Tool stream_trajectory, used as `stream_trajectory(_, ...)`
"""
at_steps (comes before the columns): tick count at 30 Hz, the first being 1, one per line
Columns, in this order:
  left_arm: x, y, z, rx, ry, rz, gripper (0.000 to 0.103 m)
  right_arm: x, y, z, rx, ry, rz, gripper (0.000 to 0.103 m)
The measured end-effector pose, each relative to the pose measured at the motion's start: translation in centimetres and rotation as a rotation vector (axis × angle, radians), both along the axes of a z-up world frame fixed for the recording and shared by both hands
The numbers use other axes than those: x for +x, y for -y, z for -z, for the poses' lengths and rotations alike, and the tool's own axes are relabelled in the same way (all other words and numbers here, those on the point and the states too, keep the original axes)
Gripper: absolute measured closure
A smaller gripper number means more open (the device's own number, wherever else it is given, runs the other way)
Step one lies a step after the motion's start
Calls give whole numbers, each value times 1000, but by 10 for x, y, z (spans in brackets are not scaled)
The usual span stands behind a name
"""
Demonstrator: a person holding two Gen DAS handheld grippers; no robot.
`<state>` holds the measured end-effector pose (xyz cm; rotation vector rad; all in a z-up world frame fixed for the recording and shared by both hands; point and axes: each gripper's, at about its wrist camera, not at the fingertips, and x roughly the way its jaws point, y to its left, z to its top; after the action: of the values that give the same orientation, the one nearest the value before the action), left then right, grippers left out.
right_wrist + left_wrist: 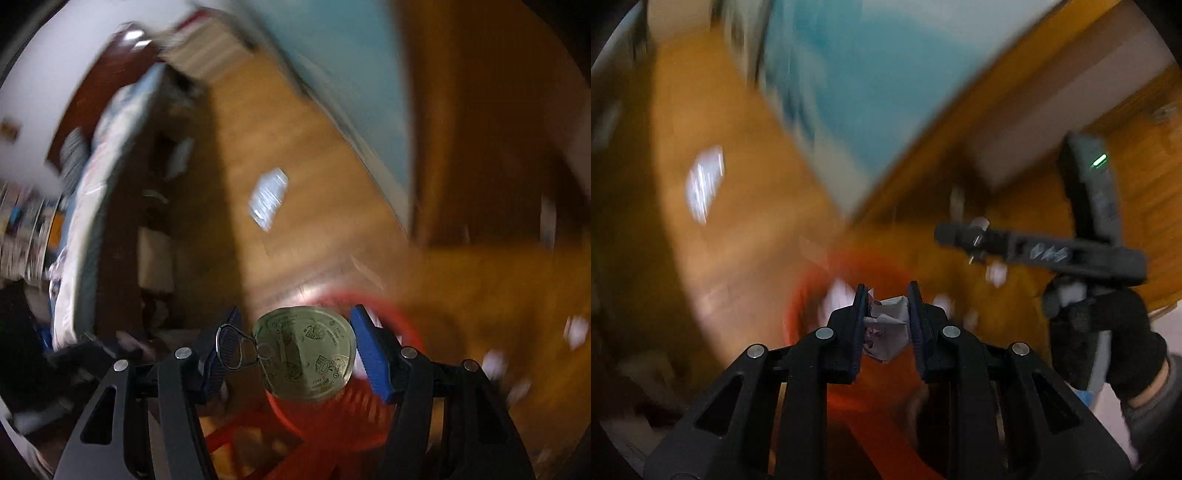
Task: Collect trash
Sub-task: 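Carry both items to the red wastebasket and open both tools to drop them, then return both tools toward the blue can and foil on the bed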
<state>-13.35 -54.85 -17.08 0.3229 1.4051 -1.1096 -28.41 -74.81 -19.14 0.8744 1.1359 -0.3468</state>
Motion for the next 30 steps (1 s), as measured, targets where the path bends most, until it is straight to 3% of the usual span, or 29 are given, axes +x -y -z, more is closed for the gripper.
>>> stream_trajectory(5,-25,21,20,80,40,154,81,-16,-14,54,148,-34,70,41)
stream_trajectory(9,-16,21,33,130,14,147,75,-16,-32,77,174,-71,62,39)
stream_trajectory(10,-14,22,33,132,6,140,69,-16,-33,80,178,-73,65,38)
stream_trajectory(12,-14,25,33,135,-15,125,45,-15,-36,86,177,-84,70,35)
stream_trajectory(13,-11,23,34,130,-33,108,31,-15,-36,86,172,-91,69,33)
stream_trajectory(16,-12,23,32,127,-60,89,30,-14,-34,83,148,-105,72,26)
stream_trajectory(24,1,8,11,62,-50,23,30,-5,-37,55,55,-90,51,25)
stream_trajectory(30,31,-39,-51,-26,157,-94,30,39,-67,4,-77,-31,-64,25)
